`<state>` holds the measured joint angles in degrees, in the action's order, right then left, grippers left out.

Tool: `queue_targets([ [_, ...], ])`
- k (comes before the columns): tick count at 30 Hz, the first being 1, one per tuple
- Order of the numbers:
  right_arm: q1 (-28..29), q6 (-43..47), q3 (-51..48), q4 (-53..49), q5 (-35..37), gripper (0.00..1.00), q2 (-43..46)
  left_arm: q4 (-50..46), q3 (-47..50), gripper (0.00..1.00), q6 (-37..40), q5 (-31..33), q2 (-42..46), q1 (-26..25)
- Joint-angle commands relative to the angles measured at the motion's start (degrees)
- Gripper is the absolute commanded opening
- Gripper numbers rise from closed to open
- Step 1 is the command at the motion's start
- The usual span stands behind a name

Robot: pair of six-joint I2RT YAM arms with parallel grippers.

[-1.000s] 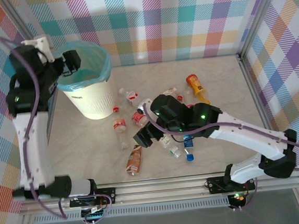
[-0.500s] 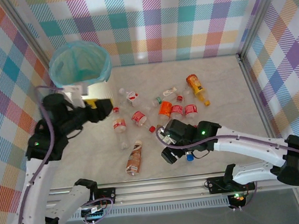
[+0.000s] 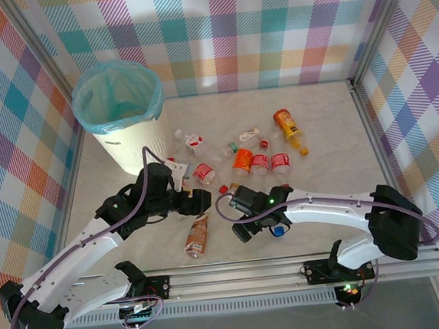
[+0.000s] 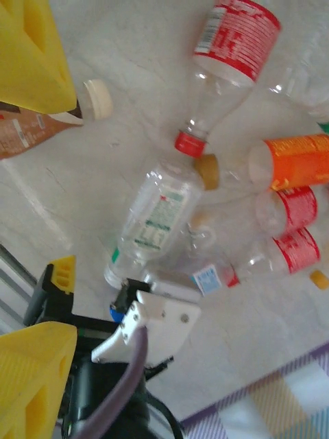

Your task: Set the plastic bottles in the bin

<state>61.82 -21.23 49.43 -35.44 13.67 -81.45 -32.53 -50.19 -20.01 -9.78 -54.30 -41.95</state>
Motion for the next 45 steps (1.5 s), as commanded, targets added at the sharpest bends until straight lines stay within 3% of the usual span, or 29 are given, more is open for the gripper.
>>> queue_targets([
  [1,-0.5,-0.6,-0.7,3.6,1.2,0.88,-2.7,2.5,1.6,0.80,-2.2,5.3,0.9,-0.6],
  [4,-0.8,-0.1,-0.3,4.1,0.8,0.78,-5.4,-0.2,1.8,0.80,-2.8,9.8,1.5,-0.6],
  [7,-0.8,-0.1,0.0,4.6,0.8,0.76,-7.8,-2.2,1.9,0.80,-3.4,12.8,2.1,-0.7],
  [17,-0.9,0.0,1.0,5.2,-0.9,0.57,-11.2,-3.2,4.0,0.80,-7.4,14.2,5.2,-0.6],
  [24,-0.9,-1.1,1.5,3.4,-3.6,0.34,-8.6,-9.9,-2.0,0.80,-5.7,18.9,5.3,-0.7],
  [31,-0.9,-2.8,4.4,-1.3,-9.5,0.30,-0.8,-15.6,-11.9,0.86,-4.2,19.7,2.1,-0.6],
  [38,-0.9,-1.5,6.8,1.5,-18.5,0.31,11.4,-16.8,-20.9,0.89,-5.9,11.7,-3.7,-0.5],
  [45,-0.8,-1.8,8.2,5.8,-21.0,0.31,16.4,-10.5,-21.6,0.92,-11.2,-0.2,-7.4,-0.5],
])
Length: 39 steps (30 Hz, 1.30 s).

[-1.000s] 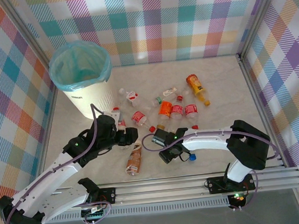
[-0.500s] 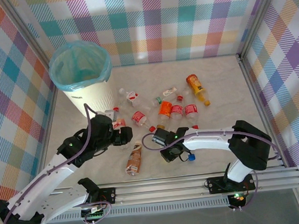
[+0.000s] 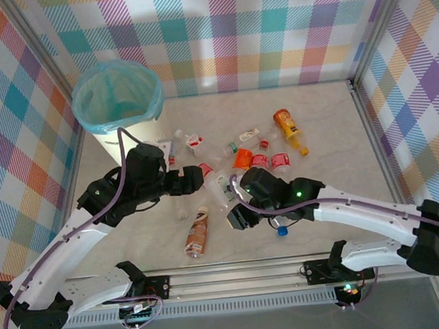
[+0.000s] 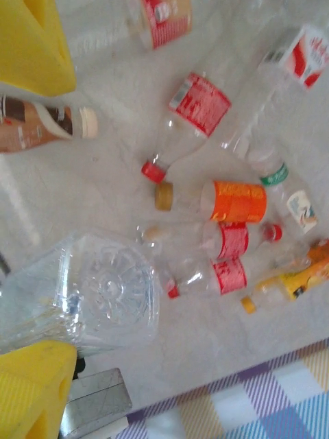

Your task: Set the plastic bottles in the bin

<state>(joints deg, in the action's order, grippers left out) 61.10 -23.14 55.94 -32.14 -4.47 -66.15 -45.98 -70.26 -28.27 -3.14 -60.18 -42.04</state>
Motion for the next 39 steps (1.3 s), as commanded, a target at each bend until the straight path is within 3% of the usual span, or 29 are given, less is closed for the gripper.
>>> queue_targets([
  [1,-0.1,0.5,1.9,2.8,-3.0,0.31,1.3,3.6,-1.5,0.92,-3.5,-8.8,-2.1,-0.5],
  [5,-0.1,1.4,2.6,3.5,-4.2,0.31,1.4,5.8,-1.4,0.91,-5.4,-14.3,-3.7,-0.5],
  [10,-0.2,1.9,2.5,4.9,-5.7,0.32,1.2,6.4,-0.5,0.87,-5.7,-15.2,-4.1,-0.5],
  [19,-0.1,1.5,2.0,6.2,-6.3,0.35,0.8,6.9,0.8,0.63,-6.7,-14.4,-3.6,-0.4],
  [26,-0.1,0.4,1.5,6.2,-4.8,0.38,1.0,7.2,0.8,0.53,-7.7,-13.1,-2.7,-0.4],
  [28,-0.2,-0.2,1.4,6.4,-4.5,0.45,1.1,6.9,0.6,0.51,-7.8,-11.6,-2.1,-0.5],
  [33,-0.2,-0.3,2.1,4.7,-1.2,0.74,2.2,3.7,-1.7,0.51,-7.5,-5.7,-0.7,-0.3],
  [39,-0.2,5.0,7.1,0.8,5.3,0.86,4.9,-1.0,-10.2,0.50,-3.3,1.4,0.1,0.7],
])
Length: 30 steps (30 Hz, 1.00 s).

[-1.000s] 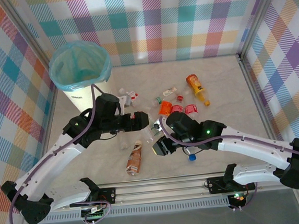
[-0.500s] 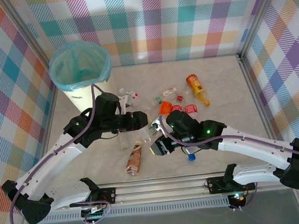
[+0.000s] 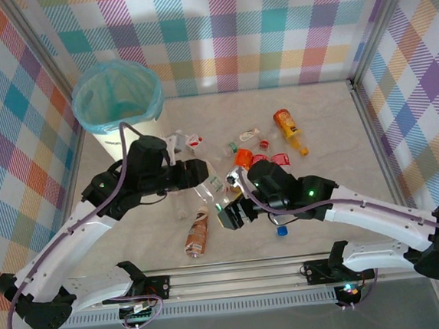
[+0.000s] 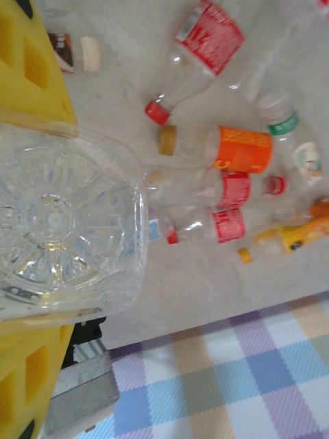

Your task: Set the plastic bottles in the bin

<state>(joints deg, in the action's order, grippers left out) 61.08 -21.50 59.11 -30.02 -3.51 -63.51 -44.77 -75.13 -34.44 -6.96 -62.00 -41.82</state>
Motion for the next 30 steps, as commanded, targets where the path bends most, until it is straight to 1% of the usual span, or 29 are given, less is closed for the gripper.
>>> queue_targets([
  [1,-0.2,4.4,5.2,-1.7,5.5,0.87,2.5,-3.3,-7.4,0.50,4.3,7.5,1.9,0.7],
  [4,-0.1,6.7,8.5,-1.8,9.1,0.90,2.6,-5.3,-13.5,0.50,9.3,14.6,1.5,1.5],
  [6,-0.1,7.6,10.7,-0.9,11.6,0.91,2.0,-6.0,-18.2,0.50,13.2,17.9,0.4,2.5],
  [9,-0.1,11.0,14.7,1.5,12.1,0.92,-0.6,-7.3,-26.2,0.50,19.2,23.3,-3.0,4.5],
  [12,-0.1,14.7,20.5,2.1,11.4,0.92,-5.5,-7.8,-33.9,0.49,23.9,26.7,-7.1,6.6],
  [16,-0.1,18.5,29.7,3.1,9.7,0.92,-13.5,-5.7,-42.1,0.48,28.9,28.9,-11.9,9.9],
  [19,-0.1,20.7,35.9,5.7,8.9,0.92,-20.2,-5.2,-46.6,0.46,30.1,29.6,-16.0,14.1],
  [25,-0.5,22.8,50.5,7.4,7.9,0.92,-34.7,-4.2,-52.2,0.44,30.4,28.1,-22.6,23.7],
  [28,-1.4,22.2,58.9,6.0,6.8,0.91,-42.6,-5.1,-55.1,0.44,30.2,26.4,-25.9,28.4],
  [30,-2.3,21.3,64.5,4.7,5.6,0.92,-47.5,-4.7,-55.2,0.43,29.9,25.1,-27.6,31.4],
])
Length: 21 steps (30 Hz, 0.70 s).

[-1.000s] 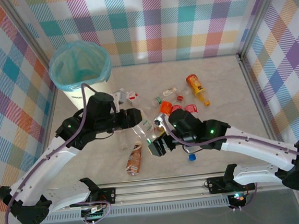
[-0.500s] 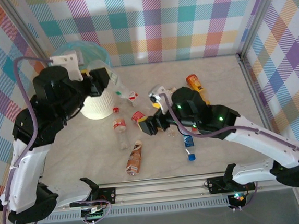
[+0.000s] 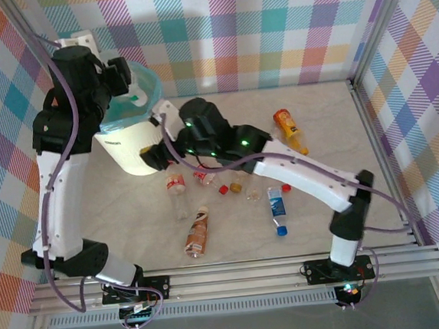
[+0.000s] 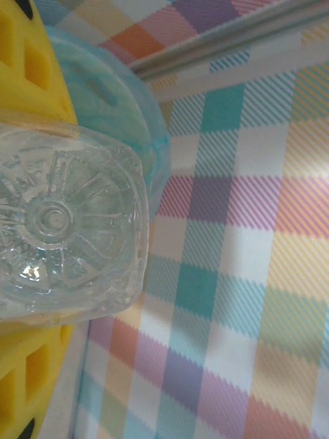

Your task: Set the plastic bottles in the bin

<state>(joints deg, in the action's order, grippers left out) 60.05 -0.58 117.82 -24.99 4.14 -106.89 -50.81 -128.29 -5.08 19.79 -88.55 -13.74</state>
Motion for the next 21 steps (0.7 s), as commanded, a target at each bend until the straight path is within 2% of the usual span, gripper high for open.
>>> queue_targets([
  [1,-1.8,-0.1,8.8,-1.1,-2.5,0.92,-6.7,1.6,-1.5,0.43,0.4,-1.6,-1.7,4.5],
  [5,-3.7,-2.6,20.7,-5.4,-4.3,0.91,-15.3,2.3,0.2,0.41,-2.0,-4.0,-4.9,9.1],
  [8,-4.7,-4.2,24.3,-6.1,-5.3,0.91,-18.2,4.8,2.3,0.41,-3.1,-7.1,-6.3,10.9],
  [15,-5.7,-6.5,21.3,-6.6,-6.8,0.90,-16.3,4.2,4.0,0.43,-2.0,-12.1,-10.8,11.6],
  [21,-5.7,-8.0,10.4,-2.1,-8.4,0.90,-9.4,4.5,12.6,0.46,-1.4,-15.6,-11.5,11.6],
])
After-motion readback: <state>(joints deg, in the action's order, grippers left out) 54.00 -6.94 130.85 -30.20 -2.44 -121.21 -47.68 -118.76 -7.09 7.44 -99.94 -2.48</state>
